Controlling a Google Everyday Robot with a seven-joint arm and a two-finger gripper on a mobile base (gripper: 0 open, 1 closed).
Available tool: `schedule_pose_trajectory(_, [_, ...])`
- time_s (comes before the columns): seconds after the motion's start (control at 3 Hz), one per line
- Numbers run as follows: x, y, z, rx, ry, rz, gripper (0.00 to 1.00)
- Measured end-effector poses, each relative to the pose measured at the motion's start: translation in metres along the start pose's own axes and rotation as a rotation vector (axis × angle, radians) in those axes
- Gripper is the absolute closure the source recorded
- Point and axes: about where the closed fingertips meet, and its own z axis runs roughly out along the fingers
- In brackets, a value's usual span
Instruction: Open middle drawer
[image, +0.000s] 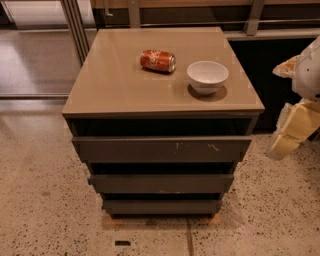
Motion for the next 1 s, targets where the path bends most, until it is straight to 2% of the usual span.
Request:
schedule_pose_trajectory(0.33, [0.005, 0.002, 0.032, 0.011, -0.064, 0.066, 0.00])
schedule_pose_trajectory(0.67, [0.011, 0.001, 0.058, 0.013, -0.084, 0.119, 0.00])
schedule_pose_trajectory(1.0, [0.011, 0.001, 0.058, 0.013, -0.084, 0.119, 0.00])
